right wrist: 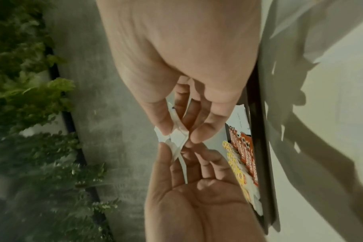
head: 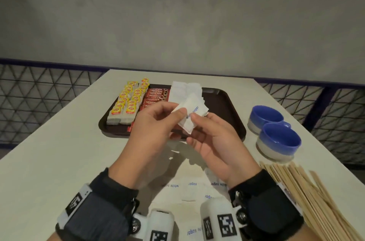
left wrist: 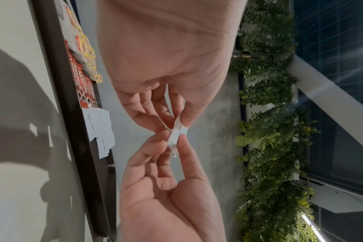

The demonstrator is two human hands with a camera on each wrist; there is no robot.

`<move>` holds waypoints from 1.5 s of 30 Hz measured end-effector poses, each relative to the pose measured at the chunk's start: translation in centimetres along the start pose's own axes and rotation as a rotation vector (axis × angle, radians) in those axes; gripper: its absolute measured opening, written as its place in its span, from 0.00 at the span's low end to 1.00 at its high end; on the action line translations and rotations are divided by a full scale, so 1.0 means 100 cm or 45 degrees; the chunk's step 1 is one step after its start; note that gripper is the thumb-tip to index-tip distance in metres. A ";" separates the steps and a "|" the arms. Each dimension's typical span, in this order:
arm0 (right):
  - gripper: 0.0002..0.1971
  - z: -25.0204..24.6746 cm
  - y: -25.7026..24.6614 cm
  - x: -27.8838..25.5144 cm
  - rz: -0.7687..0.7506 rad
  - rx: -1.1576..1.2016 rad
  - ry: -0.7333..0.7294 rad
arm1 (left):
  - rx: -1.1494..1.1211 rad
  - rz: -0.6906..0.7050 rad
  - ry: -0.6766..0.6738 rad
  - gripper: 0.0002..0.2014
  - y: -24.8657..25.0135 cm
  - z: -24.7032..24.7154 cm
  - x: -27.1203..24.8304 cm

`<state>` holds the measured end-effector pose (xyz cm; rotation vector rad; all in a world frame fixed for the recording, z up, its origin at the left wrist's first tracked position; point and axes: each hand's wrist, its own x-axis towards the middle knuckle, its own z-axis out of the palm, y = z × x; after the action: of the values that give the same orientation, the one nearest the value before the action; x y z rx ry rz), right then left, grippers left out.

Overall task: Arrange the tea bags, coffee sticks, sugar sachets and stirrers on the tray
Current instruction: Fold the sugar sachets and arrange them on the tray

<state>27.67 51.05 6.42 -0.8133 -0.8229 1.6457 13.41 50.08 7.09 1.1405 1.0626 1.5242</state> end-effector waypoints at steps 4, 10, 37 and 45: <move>0.18 0.000 0.000 -0.001 0.078 0.111 0.008 | -0.006 -0.047 -0.003 0.06 0.000 0.001 -0.001; 0.04 -0.003 -0.002 0.001 -0.259 -0.138 0.177 | 0.014 -0.029 0.109 0.04 0.002 0.001 0.002; 0.08 -0.011 -0.010 0.001 -0.284 -0.101 0.228 | -0.407 -0.244 -0.094 0.12 0.007 0.005 -0.003; 0.13 -0.008 -0.013 -0.004 -0.306 -0.132 0.049 | -0.418 -0.245 -0.082 0.12 0.003 0.004 -0.002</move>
<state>29.13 50.96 7.15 -0.7827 -0.9466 1.3813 13.79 49.83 7.37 0.8296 0.8170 1.4353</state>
